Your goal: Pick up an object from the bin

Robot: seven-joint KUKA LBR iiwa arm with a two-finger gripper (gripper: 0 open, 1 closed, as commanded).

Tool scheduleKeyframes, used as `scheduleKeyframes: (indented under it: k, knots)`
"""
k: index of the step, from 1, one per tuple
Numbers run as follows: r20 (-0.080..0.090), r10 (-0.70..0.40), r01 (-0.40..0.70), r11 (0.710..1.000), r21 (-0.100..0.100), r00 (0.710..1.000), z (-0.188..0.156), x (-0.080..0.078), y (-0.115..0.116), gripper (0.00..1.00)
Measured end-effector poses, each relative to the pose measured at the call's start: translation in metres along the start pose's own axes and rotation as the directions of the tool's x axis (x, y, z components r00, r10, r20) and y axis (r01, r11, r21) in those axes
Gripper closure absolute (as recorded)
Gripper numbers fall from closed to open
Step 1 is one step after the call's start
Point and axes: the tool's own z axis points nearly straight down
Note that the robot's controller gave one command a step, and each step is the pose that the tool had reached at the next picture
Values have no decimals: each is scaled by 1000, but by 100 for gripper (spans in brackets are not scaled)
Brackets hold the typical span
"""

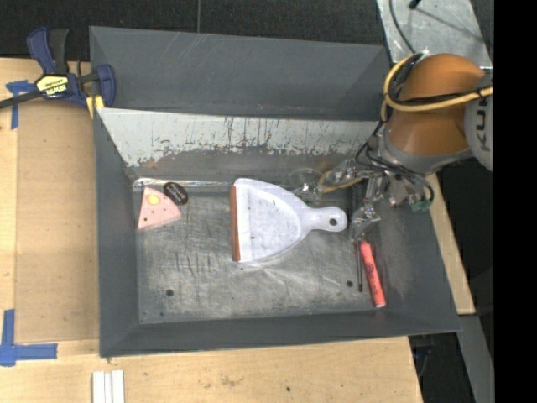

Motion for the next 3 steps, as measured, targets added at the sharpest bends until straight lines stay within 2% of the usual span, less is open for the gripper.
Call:
scheduleKeyframes:
  k: [1,2,3]
  knots:
    - [0,46,-46,999,-1,999,38,-8,1,0]
    - [5,87,-87,996,2,996,58,-12,3,100]
    - [5,87,-87,996,2,996,58,-12,3,100]
